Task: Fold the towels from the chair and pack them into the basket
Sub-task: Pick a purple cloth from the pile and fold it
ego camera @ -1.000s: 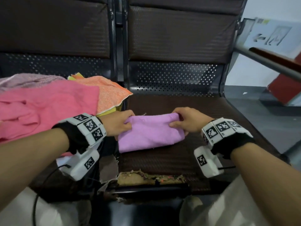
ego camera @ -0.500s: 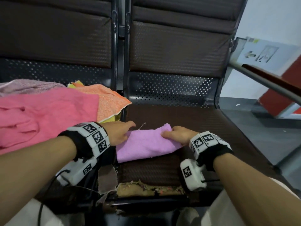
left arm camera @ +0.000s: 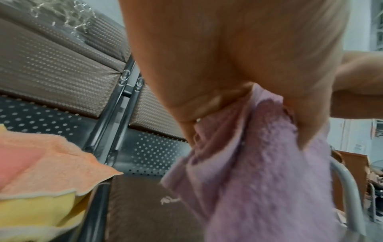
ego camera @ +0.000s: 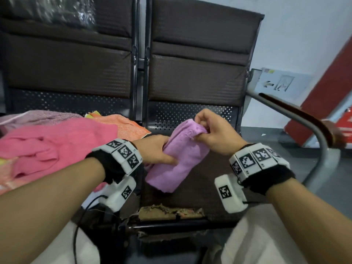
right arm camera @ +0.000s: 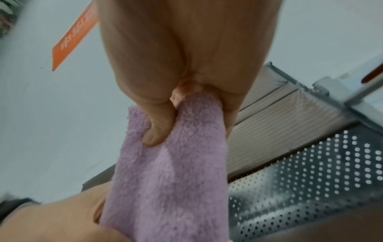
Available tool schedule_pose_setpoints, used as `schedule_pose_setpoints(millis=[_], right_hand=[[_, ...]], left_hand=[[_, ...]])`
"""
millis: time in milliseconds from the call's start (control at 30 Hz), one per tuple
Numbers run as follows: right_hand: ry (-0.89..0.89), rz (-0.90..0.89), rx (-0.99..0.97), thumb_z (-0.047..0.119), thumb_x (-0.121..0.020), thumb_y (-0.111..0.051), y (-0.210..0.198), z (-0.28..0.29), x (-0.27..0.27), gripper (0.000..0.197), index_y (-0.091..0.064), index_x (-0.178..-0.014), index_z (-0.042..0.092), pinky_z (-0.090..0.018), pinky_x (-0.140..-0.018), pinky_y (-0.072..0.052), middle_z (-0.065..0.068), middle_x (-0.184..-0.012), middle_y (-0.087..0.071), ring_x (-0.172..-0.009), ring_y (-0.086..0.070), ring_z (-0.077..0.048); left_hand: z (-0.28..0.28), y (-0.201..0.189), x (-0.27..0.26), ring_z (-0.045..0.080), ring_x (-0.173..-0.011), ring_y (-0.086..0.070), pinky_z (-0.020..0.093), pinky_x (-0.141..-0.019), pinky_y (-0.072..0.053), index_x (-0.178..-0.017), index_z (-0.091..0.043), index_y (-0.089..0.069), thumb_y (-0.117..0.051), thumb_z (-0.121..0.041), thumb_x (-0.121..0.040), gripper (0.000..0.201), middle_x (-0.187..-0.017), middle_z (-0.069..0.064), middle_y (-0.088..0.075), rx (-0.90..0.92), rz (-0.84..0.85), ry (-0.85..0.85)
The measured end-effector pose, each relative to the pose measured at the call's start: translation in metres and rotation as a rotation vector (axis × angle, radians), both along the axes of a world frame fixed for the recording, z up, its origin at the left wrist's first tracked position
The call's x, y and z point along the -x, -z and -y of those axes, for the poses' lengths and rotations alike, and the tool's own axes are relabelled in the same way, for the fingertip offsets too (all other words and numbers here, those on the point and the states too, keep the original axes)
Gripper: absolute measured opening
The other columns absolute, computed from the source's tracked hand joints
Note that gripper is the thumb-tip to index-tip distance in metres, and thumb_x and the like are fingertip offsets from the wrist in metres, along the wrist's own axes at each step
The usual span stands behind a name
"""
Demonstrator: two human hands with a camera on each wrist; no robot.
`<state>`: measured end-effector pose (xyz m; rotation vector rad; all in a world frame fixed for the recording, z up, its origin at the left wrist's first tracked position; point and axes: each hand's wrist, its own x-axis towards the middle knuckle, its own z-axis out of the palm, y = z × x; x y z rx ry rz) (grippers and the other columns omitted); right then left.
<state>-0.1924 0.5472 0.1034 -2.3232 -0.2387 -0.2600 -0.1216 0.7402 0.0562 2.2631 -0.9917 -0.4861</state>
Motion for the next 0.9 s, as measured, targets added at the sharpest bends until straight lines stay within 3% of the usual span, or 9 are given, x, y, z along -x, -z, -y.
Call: schedule_pose_setpoints(millis=[133,267,367,433,533,700,733,833,900], right_hand=[[0.120,0.087,0.030,0.007,-0.076,-0.075,-0.039,0.021,0.025,0.029,-0.050,-0.092,0.012,-0.027,-0.063,-0.040,-0.001,-0.069,-0.056,-0.066,-0.047,-0.014],[0.233,0.170,-0.008,0.012,-0.077,-0.076,-0.078,0.050,0.062,0.029,-0.051,-0.089,0.019,-0.033,-0.070,-0.046,-0.003,-0.078,-0.062,-0.074,-0.056,-0.020],[0.266,0.200,-0.104,0.010,-0.076,-0.077,-0.092,0.070,0.105,0.031,-0.051,-0.086,0.023,-0.042,-0.072,-0.051,-0.019,-0.089,-0.067,-0.080,-0.063,-0.034],[0.301,0.237,-0.182,0.008,-0.074,-0.079,-0.092,0.084,0.138,0.033,-0.051,-0.085,0.024,-0.044,-0.071,-0.050,-0.029,-0.091,-0.064,-0.073,-0.059,-0.031],[0.397,0.298,-0.299,0.007,-0.074,-0.078,-0.077,0.115,0.193,0.030,-0.053,-0.086,0.020,-0.039,-0.068,-0.047,-0.031,-0.087,-0.062,-0.072,-0.055,-0.022],[0.596,0.368,-0.505,0.000,-0.077,-0.072,-0.028,0.177,0.289,0.029,-0.054,-0.087,0.020,-0.017,-0.062,-0.048,0.006,-0.073,-0.066,-0.066,-0.059,-0.004],[0.636,0.371,-0.519,-0.004,-0.078,-0.070,-0.016,0.186,0.306,0.030,-0.053,-0.087,0.019,-0.014,-0.061,-0.047,0.008,-0.072,-0.066,-0.065,-0.059,0.000],[0.706,0.306,-0.535,-0.013,-0.082,-0.062,0.026,0.207,0.351,0.034,-0.050,-0.089,0.018,-0.013,-0.062,-0.046,-0.002,-0.079,-0.062,-0.066,-0.058,0.001],[0.734,0.229,-0.572,-0.015,-0.082,-0.059,0.062,0.217,0.379,0.035,-0.049,-0.091,0.018,-0.022,-0.067,-0.045,-0.010,-0.085,-0.062,-0.075,-0.058,-0.009]], left_hand=[[0.025,-0.025,0.027,0.016,-0.100,-0.061,0.034,-0.087,-0.052,-0.117,-0.023,-0.055,-0.065,-0.027,-0.081,0.037,-0.109,-0.003,-0.063,0.115,0.076,-0.106],[0.053,-0.066,0.052,0.021,-0.099,-0.061,0.036,-0.086,-0.050,-0.110,-0.018,-0.058,-0.059,-0.031,-0.083,0.030,-0.108,0.002,-0.064,0.126,0.139,-0.144],[0.075,-0.095,0.077,0.020,-0.096,-0.061,0.028,-0.078,-0.046,-0.108,-0.014,-0.059,-0.058,-0.029,-0.083,0.029,-0.107,0.003,-0.066,0.109,0.174,-0.100],[0.093,-0.109,0.098,0.020,-0.092,-0.062,0.026,-0.073,-0.044,-0.103,-0.013,-0.062,-0.058,-0.027,-0.083,0.025,-0.103,0.003,-0.067,0.092,0.215,-0.047],[0.127,-0.115,0.133,0.023,-0.081,-0.060,0.025,-0.063,-0.041,-0.085,-0.013,-0.060,-0.059,-0.028,-0.081,0.016,-0.089,0.005,-0.066,0.064,0.274,0.035],[0.204,-0.098,0.196,0.018,-0.071,-0.052,0.024,-0.055,-0.034,-0.075,-0.016,-0.052,-0.059,-0.031,-0.086,0.020,-0.075,-0.002,-0.055,-0.009,0.256,0.261],[0.221,-0.089,0.211,0.018,-0.073,-0.052,0.024,-0.056,-0.034,-0.073,-0.018,-0.049,-0.058,-0.030,-0.086,0.020,-0.076,-0.001,-0.054,-0.041,0.258,0.306],[0.264,-0.049,0.250,0.023,-0.084,-0.055,0.026,-0.063,-0.037,-0.086,-0.013,-0.053,-0.054,-0.030,-0.087,0.017,-0.091,0.005,-0.059,-0.149,0.257,0.388],[0.287,-0.012,0.271,0.028,-0.093,-0.058,0.028,-0.073,-0.043,-0.092,-0.009,-0.053,-0.055,-0.030,-0.086,0.022,-0.102,0.011,-0.062,-0.209,0.252,0.434]])
